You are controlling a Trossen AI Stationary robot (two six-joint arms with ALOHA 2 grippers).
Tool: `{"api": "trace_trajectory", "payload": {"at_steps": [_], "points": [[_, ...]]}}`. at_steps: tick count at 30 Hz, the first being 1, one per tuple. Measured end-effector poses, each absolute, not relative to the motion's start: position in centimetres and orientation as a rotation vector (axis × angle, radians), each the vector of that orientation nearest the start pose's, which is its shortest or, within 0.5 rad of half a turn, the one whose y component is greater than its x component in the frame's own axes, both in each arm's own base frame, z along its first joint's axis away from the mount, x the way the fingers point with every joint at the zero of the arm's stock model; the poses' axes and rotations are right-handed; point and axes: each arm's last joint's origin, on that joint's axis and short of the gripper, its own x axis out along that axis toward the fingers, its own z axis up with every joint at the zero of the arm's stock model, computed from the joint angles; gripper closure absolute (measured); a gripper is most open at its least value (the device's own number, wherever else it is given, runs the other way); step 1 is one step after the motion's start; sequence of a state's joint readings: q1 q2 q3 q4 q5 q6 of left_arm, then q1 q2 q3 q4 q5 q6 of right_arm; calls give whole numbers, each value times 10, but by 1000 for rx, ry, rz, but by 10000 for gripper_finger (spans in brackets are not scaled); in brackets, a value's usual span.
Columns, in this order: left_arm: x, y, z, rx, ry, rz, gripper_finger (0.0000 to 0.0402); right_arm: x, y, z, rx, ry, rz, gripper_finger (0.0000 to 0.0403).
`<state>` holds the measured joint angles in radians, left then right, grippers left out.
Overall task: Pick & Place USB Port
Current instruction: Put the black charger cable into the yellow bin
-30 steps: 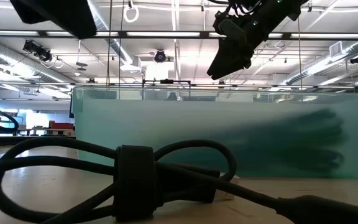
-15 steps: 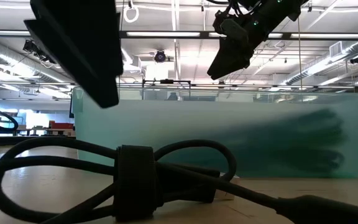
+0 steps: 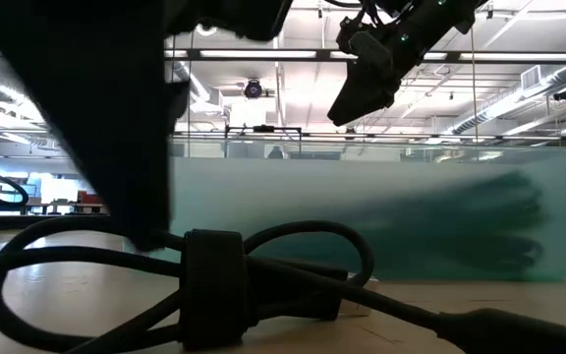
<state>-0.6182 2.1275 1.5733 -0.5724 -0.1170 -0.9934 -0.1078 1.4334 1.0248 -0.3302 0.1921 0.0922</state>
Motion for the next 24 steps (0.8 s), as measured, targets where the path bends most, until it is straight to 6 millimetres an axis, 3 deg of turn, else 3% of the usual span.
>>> {"api": "trace_trajectory", "payload": {"at_steps": [16,19,22,24], "points": [[366,-253,154,-481,1169,84,232,301,-38,258,52,727,-319,200],[365,-254,154,-489,1190,69,281,301,-39,258,45,728,-320,200],[364,-255,154,-483,1212,41,367,301,-40,258,43,729,-322,200],[362,-256,154,-475,1219,36,387,301,-40,258,43,729,-322,200]]}}
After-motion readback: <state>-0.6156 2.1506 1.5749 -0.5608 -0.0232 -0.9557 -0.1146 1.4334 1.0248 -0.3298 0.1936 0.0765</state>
